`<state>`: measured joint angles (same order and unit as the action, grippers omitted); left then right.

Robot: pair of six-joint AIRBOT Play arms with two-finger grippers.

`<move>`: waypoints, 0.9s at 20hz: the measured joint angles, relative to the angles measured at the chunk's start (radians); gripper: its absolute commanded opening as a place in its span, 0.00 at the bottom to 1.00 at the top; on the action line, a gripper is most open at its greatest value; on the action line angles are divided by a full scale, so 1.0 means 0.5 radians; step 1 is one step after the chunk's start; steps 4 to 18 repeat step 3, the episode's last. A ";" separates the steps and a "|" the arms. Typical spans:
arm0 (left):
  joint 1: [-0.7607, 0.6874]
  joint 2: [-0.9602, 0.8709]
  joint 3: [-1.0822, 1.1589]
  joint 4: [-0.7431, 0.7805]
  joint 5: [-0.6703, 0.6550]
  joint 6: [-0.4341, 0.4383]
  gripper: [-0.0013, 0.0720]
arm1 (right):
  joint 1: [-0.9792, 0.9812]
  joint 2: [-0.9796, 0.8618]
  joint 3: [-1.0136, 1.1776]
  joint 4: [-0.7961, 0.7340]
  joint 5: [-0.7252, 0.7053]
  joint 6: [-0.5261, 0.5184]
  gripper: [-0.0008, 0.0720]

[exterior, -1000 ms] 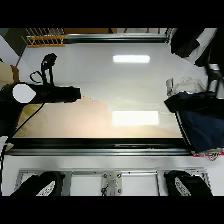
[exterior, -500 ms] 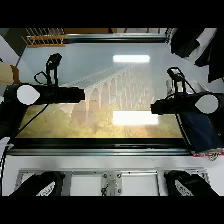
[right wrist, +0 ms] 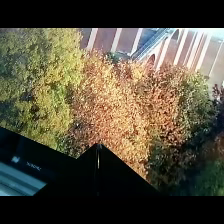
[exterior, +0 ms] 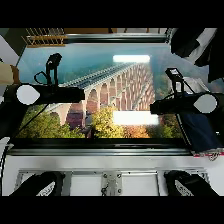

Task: Fold the clothes and pants, and hang the long-sleeved shirts on hangers.

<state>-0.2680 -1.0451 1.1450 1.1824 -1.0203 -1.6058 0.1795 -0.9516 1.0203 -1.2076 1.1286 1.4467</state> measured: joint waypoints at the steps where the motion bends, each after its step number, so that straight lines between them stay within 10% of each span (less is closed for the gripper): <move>1: 0.000 0.000 0.000 0.000 0.001 0.000 0.03 | 0.000 0.000 0.000 0.000 0.000 0.000 0.04; 18: 0.000 0.000 0.000 0.000 0.001 0.000 0.03 | 0.000 0.000 0.000 0.000 0.000 0.000 0.04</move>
